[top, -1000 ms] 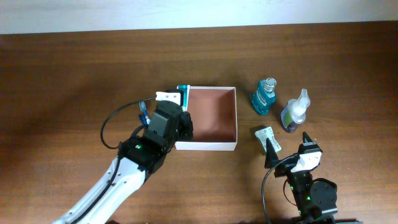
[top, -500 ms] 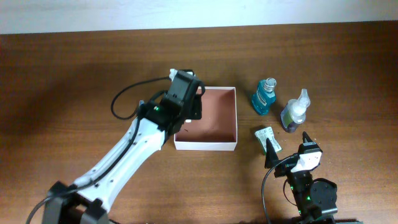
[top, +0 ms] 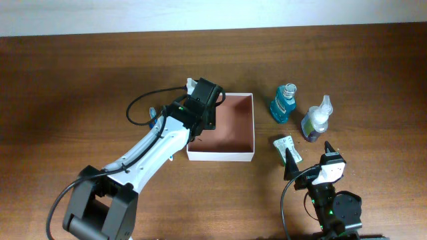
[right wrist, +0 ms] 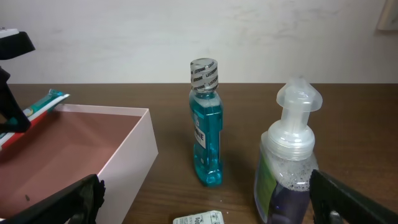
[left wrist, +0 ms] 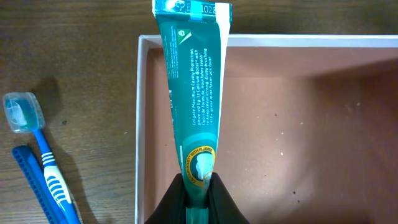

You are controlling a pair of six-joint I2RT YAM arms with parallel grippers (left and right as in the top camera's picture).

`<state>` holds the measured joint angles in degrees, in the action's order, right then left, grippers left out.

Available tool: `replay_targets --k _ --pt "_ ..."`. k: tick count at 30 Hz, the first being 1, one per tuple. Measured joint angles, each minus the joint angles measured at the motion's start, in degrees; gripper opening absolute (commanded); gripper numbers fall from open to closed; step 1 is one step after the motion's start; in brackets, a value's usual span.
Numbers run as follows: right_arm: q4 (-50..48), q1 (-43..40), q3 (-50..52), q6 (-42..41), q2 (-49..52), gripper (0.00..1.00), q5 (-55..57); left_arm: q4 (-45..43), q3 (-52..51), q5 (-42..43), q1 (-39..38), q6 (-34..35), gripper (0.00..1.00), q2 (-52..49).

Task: Pack container
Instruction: 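Carry the toothpaste tube over the pink box and release it inside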

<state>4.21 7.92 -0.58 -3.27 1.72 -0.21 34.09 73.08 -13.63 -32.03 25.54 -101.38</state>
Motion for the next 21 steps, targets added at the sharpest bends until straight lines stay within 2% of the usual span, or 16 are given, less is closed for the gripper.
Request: replay_targets --k 21 --pt "0.00 0.00 0.00 0.00 0.00 0.98 0.00 4.00 0.02 -0.79 -0.02 0.00 0.01 -3.32"
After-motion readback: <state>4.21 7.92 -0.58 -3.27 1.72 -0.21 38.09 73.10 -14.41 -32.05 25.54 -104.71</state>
